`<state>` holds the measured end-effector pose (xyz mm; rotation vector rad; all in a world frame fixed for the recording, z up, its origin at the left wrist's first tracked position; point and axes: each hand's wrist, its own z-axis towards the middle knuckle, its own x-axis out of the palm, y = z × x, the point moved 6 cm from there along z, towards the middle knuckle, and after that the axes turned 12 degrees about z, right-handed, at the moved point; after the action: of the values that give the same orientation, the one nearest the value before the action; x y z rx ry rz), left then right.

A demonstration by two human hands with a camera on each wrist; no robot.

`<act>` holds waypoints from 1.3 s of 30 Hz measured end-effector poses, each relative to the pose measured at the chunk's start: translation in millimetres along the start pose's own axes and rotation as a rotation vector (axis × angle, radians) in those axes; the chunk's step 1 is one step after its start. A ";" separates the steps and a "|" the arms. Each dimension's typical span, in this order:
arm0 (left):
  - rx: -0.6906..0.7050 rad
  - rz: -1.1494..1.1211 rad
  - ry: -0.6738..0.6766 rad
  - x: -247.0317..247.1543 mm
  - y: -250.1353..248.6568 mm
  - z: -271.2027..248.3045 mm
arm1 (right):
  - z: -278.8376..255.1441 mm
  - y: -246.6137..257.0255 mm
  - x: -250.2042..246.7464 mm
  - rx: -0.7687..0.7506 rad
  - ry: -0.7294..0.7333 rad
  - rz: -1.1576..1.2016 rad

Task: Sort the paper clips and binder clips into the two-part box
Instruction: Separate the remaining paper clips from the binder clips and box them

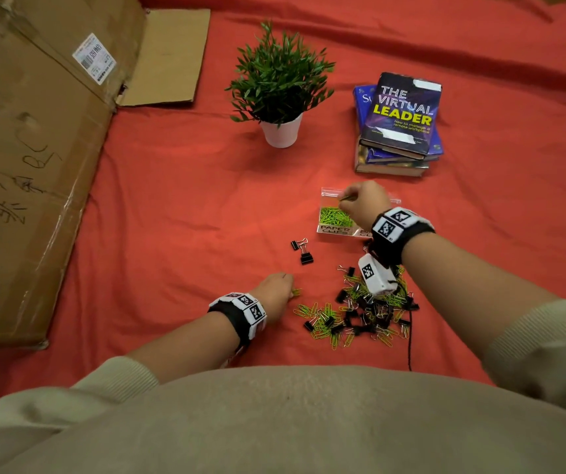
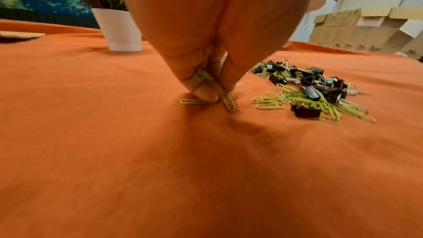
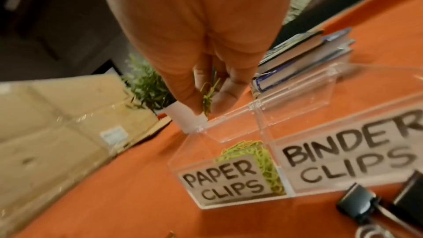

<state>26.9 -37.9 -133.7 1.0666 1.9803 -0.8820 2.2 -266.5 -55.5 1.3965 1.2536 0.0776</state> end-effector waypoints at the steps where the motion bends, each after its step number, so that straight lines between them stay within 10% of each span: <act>1: -0.020 -0.026 -0.006 -2.0 -0.2 1.4 | 3.9 2.2 3.1 -0.036 0.004 -0.098; 12: -0.098 -0.329 -0.244 -97.1 -21.0 54.3 | -34.5 -19.8 -2.1 -0.129 -0.013 -0.092; 21: -0.070 -0.294 -0.286 -128.4 -38.1 88.0 | -122.2 -64.5 68.7 -0.172 0.500 -0.380; 27: 0.053 -0.244 -0.394 -115.1 -31.0 41.1 | -112.7 -69.7 58.6 -0.136 0.388 -0.405; 33: 0.001 -0.017 -0.034 -45.3 5.8 9.0 | -131.2 -50.9 90.4 -0.299 0.550 -0.408; 39: -0.008 0.120 -0.007 -10.3 26.7 -15.3 | -139.0 -59.0 101.2 -0.288 0.593 -0.466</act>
<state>50.5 -18.0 -123.5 1.1628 1.8916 -0.8116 -85.4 -119.9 -118.0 0.8234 1.9455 0.3551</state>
